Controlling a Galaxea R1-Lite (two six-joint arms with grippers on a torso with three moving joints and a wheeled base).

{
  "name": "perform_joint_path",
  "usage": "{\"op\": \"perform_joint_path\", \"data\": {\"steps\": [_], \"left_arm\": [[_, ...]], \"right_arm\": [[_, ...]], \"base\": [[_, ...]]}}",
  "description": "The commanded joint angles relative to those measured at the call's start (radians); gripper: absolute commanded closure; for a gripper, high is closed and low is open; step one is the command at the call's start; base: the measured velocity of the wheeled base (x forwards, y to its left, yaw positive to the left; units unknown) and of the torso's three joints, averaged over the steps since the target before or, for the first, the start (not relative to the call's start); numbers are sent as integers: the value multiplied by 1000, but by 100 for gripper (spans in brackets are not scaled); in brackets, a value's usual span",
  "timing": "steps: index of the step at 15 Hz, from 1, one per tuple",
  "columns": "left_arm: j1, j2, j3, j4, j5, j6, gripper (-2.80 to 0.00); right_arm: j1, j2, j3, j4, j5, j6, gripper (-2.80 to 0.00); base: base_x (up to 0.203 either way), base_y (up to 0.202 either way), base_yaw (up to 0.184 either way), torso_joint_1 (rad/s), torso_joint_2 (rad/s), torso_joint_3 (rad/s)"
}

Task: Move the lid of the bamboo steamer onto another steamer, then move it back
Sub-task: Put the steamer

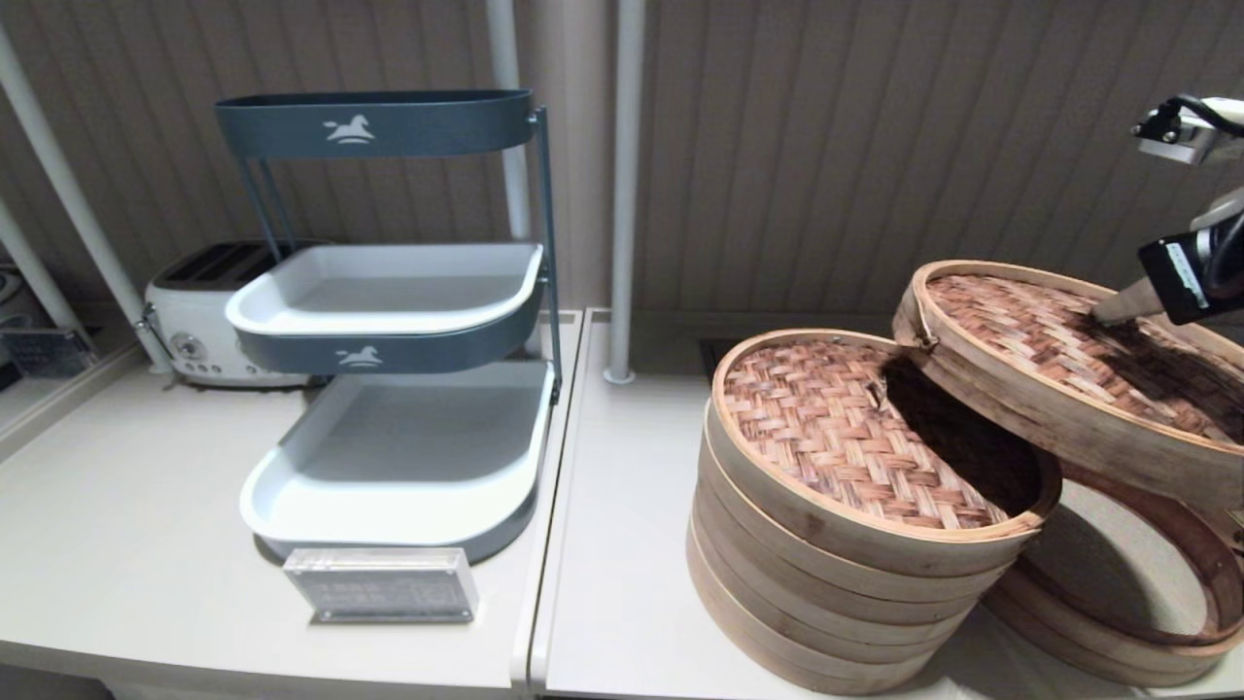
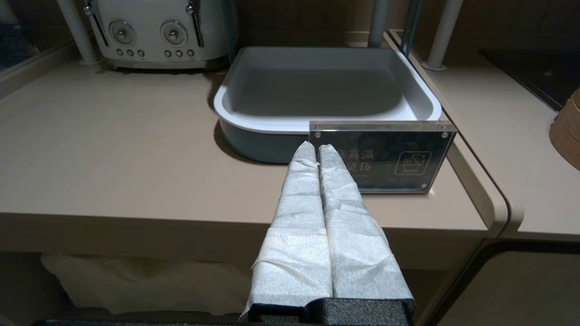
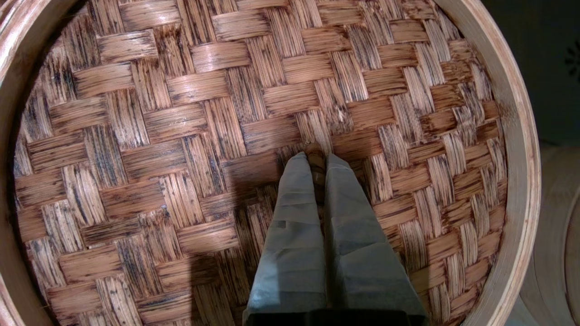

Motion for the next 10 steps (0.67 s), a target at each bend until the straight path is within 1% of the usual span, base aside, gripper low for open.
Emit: {"op": "perform_joint_path", "data": {"steps": [1, 6, 10], "left_arm": [[0, 0, 28, -1, 0, 0, 0], [0, 0, 28, -1, 0, 0, 0], [0, 0, 28, 0, 0, 0, 0]], "right_arm": [[-36, -13, 27, 4, 7, -4, 0], [-149, -25, 56, 3, 16, -24, 0], [-209, -25, 72, 2, 15, -37, 0]], "base": [[0, 0, 0, 0, 0, 0], [0, 0, 0, 0, 0, 0], [0, 0, 0, 0, 0, 0]]}}
